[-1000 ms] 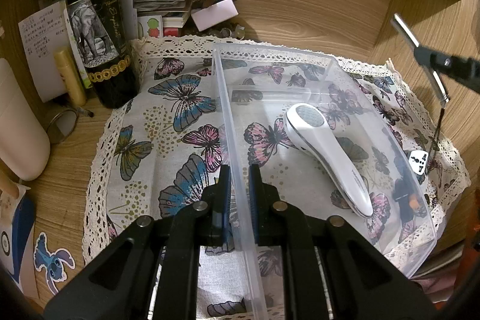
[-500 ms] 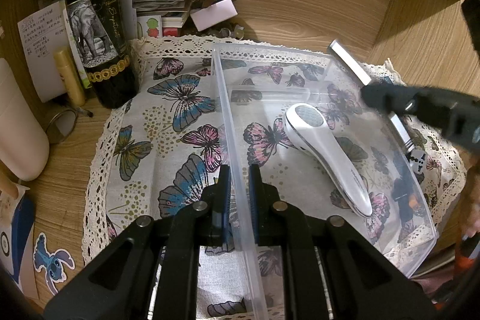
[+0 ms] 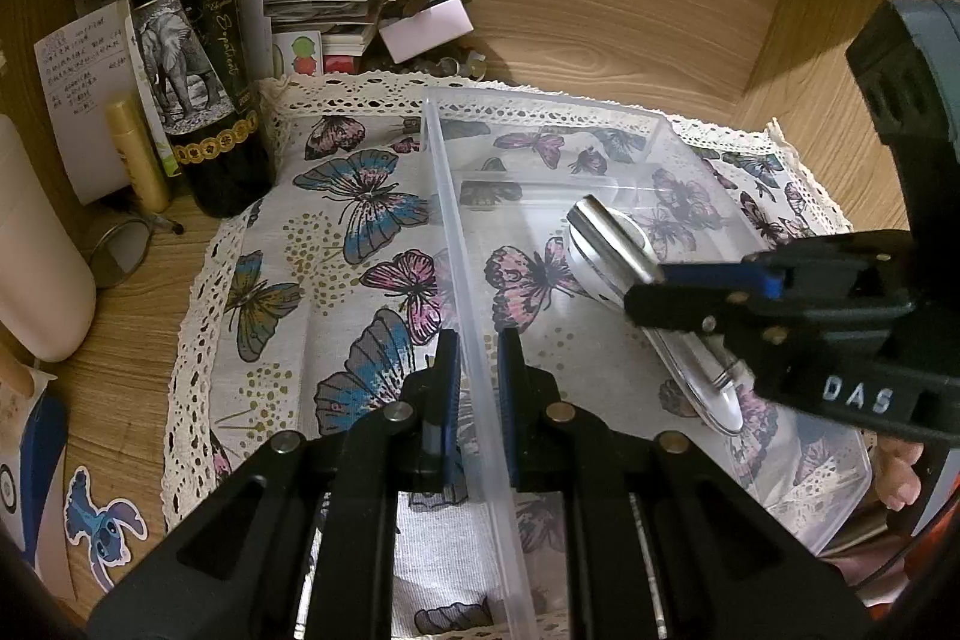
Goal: Organize rigid objects
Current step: 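Carry the metal cylinder into the box and open the right gripper, then grasp the white plug adapter with the right gripper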
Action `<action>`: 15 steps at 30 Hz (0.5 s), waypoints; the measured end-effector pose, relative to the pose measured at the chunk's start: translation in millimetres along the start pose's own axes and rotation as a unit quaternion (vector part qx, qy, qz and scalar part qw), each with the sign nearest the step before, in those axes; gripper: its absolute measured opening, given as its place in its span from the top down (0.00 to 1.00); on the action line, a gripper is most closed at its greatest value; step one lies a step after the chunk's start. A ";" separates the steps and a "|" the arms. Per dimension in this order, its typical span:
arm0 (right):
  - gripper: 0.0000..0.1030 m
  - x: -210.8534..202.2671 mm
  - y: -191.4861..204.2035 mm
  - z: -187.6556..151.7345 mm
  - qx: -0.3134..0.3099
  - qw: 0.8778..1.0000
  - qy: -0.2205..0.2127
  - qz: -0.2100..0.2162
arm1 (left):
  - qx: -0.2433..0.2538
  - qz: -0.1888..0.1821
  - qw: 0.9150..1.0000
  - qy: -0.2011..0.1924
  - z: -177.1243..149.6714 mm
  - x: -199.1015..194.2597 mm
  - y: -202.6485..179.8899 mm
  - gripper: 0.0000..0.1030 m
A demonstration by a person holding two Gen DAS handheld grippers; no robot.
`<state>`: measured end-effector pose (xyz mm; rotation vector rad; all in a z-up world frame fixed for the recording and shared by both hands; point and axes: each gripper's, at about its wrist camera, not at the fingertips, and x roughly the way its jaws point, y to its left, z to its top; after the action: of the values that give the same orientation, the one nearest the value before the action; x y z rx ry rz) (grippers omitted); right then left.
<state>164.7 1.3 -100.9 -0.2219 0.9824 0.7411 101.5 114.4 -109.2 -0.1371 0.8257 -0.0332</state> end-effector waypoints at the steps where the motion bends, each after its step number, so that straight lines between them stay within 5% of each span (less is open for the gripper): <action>1: 0.86 1.5 1.2 -0.5 -0.001 1.000 0.004 0.001 | 0.000 0.000 1.000 0.000 -0.3 -0.3 0.1 0.89; 11: 0.85 -26.8 9.3 -1.6 -0.020 0.998 -0.045 -0.039 | -0.001 -0.002 1.000 0.001 -0.1 1.1 -0.1 0.89; 15: 0.74 -50.4 0.0 -3.4 -0.013 0.994 -0.081 -0.069 | -0.001 -0.003 1.000 0.000 -0.1 1.3 -1.0 0.88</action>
<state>145.5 -23.9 -61.6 -0.2466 0.7953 0.6351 102.4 113.2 -110.2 -0.1413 0.8257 -0.0374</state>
